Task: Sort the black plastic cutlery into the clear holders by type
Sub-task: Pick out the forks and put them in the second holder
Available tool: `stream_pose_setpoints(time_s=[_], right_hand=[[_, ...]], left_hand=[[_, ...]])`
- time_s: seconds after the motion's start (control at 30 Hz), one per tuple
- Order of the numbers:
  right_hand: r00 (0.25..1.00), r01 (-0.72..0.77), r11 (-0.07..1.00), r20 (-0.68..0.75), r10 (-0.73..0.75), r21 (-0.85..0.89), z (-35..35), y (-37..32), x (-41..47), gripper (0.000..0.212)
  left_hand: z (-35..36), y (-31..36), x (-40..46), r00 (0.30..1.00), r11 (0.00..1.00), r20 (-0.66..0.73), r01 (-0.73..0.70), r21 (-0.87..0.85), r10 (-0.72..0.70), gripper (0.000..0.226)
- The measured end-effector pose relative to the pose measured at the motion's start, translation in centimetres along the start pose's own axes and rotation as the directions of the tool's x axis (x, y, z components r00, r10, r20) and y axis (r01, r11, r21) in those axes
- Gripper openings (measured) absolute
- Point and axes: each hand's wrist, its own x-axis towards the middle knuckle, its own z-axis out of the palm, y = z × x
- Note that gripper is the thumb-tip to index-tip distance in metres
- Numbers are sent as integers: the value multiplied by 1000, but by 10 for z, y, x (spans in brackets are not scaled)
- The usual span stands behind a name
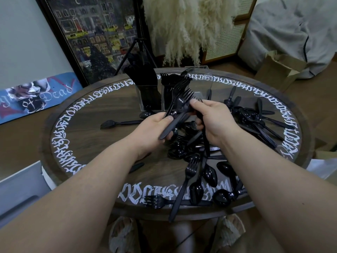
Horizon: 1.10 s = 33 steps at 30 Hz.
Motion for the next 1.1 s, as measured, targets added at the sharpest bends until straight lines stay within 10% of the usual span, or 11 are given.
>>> stream_pose_setpoints(time_s=[0.57,1.1], right_hand=[[942,262,921,-132,-309,-288,1,1,3,10],[886,324,796,-130,-445,-512,-3,-6,-5,29]], left_hand=[[2,14,-6,993,994,84,91,-64,-86,33],[-6,1,5,999,959,-24,27,281,-22,57]])
